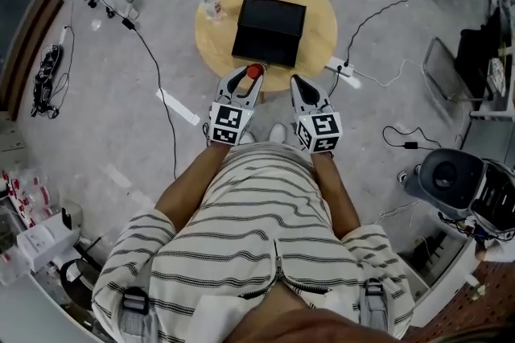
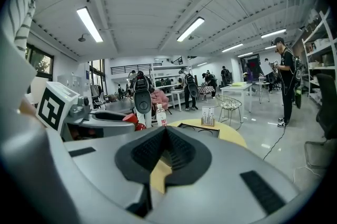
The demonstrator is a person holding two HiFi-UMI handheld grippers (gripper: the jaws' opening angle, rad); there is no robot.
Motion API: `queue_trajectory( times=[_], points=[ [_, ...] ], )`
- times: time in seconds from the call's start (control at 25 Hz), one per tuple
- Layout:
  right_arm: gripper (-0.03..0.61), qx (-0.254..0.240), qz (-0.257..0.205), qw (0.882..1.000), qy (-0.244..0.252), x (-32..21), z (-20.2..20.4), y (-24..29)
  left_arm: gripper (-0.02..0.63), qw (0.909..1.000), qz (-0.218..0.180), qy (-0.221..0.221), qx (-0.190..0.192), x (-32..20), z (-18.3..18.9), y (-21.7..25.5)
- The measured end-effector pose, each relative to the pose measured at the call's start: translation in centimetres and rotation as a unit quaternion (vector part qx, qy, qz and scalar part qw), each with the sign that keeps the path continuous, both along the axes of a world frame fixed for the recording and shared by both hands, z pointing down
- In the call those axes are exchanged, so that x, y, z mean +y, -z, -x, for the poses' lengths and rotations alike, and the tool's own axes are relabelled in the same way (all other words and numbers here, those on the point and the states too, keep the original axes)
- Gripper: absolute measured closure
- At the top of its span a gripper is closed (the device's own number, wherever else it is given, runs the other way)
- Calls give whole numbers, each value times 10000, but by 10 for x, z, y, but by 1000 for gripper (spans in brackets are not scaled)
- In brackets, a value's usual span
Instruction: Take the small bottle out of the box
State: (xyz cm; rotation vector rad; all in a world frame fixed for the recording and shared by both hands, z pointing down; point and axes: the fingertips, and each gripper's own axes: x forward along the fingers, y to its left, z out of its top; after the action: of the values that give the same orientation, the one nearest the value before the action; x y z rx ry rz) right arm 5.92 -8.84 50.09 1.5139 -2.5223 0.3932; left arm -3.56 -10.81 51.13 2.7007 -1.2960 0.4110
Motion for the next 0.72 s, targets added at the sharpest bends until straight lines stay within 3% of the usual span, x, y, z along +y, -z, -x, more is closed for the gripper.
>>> queue_trajectory(
  times=[0.72],
  points=[
    [560,5,0,10000,44,1,-2,0,466,9999,-113,-21,-35,11,-2,5]
  ],
)
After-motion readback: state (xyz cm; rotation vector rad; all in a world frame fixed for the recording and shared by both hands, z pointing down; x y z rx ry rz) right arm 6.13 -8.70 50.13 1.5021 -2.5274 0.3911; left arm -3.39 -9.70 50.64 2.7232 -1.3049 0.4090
